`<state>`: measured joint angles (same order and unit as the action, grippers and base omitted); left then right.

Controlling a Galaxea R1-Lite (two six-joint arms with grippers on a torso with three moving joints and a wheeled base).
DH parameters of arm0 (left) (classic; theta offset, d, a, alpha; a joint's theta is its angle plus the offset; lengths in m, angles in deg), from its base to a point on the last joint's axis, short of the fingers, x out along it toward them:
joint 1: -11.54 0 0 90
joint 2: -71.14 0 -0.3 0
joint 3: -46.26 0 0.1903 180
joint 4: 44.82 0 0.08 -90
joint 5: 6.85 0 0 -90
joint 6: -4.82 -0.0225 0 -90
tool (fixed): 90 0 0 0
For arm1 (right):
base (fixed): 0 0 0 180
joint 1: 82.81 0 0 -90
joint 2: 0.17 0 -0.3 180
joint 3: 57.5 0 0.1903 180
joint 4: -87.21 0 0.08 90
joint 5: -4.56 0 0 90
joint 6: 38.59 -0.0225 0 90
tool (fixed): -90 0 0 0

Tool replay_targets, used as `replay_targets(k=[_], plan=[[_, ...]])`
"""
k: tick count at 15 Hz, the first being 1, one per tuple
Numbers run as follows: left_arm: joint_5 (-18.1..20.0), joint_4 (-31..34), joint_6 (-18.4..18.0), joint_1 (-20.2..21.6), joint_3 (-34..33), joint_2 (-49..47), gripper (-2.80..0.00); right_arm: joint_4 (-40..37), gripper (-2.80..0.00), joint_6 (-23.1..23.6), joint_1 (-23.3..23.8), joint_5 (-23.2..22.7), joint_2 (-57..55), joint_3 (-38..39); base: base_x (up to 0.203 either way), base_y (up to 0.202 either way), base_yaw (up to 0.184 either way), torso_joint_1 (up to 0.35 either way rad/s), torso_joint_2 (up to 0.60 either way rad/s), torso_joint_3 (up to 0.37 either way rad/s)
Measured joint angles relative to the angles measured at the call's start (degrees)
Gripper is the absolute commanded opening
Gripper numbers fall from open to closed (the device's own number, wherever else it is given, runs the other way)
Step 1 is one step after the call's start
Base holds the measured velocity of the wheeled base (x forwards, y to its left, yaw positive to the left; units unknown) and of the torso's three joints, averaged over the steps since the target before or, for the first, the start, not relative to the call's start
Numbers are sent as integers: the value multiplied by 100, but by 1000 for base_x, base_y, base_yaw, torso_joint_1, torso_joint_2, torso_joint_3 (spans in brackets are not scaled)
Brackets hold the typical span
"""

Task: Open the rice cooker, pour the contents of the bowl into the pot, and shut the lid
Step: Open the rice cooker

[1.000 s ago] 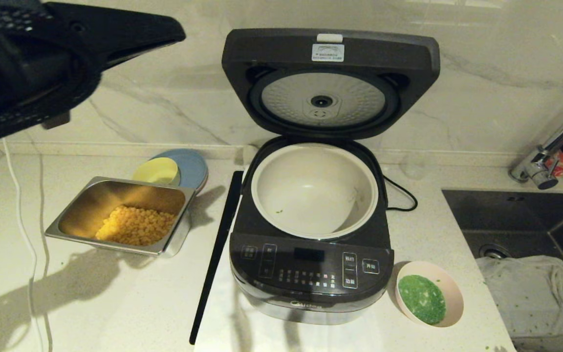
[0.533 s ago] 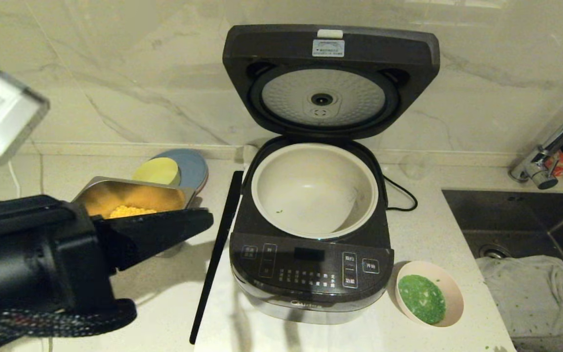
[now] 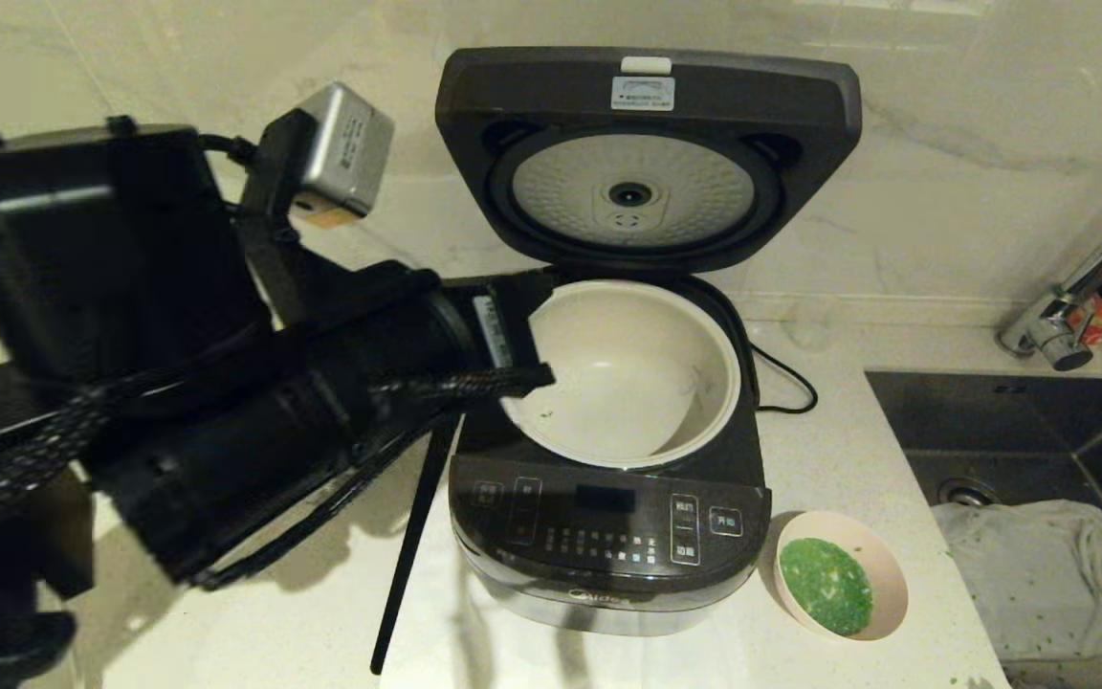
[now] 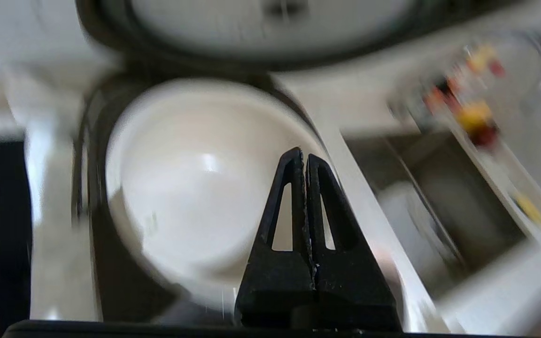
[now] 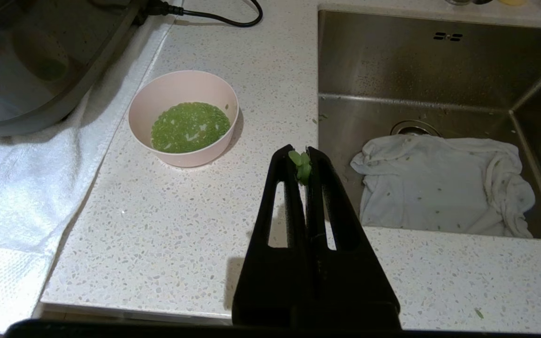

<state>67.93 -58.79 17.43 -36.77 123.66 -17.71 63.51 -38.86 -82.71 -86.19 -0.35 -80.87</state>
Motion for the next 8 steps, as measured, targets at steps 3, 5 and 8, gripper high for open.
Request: replay_targets(k=[3,5,8], plan=[[-242,-619,-394,2,656,-696,-280,0,-280,0,0,0,0,0,0,0,0,0,0,0],[-294,-680,-570,11,1018,-1009,-280,0,-280,0,0,-2,0,0,0,0,0,0,0,0],[-306,-687,-679,28,1565,-1404,-280,0,-280,2,0,-2,0,0,0,0,0,0,0,0]])
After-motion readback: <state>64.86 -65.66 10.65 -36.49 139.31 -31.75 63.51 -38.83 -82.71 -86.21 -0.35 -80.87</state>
